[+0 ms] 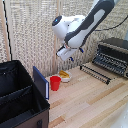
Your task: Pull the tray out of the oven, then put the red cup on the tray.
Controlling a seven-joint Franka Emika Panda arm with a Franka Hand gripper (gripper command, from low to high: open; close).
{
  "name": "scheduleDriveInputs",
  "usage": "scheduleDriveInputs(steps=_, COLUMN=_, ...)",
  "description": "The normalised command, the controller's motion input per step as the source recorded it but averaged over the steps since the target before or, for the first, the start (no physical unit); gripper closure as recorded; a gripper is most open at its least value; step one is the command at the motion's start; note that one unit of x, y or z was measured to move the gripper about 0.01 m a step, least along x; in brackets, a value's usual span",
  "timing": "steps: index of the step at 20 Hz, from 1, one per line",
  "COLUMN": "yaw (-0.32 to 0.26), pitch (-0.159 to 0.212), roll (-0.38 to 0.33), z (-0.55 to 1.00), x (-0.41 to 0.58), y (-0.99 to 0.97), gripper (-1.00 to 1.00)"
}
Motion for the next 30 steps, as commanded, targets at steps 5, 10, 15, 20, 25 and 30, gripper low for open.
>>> scheduleDriveInputs(steps=5, yaw=0.127, pitch=0.026, roll=-0.264, z=0.0, x=0.119, y=-0.24, gripper=-1.0)
scheduleDriveInputs(steps=10, yaw=0.193, pitch=-0.012, roll=-0.227, z=0.0, x=0.0, y=-0.21, gripper=-1.0)
scheduleDriveInputs(steps=15, yaw=0.223, pitch=-0.015, roll=-0.164, z=0.0, x=0.006, y=-0.3, gripper=-1.0)
scheduleDriveInputs(steps=20, yaw=0.229, pitch=0.01, roll=-0.067, z=-0.03, x=0.069, y=-0.51, gripper=-1.0)
scheduleDriveInputs(steps=25, yaw=0.205, pitch=0.011, roll=-0.091, z=-0.09, x=0.125, y=-0.55, gripper=-1.0)
scheduleDriveInputs(steps=30, yaw=0.157, pitch=-0.005, roll=-0.125, z=0.0, x=0.0, y=-0.62, gripper=-1.0)
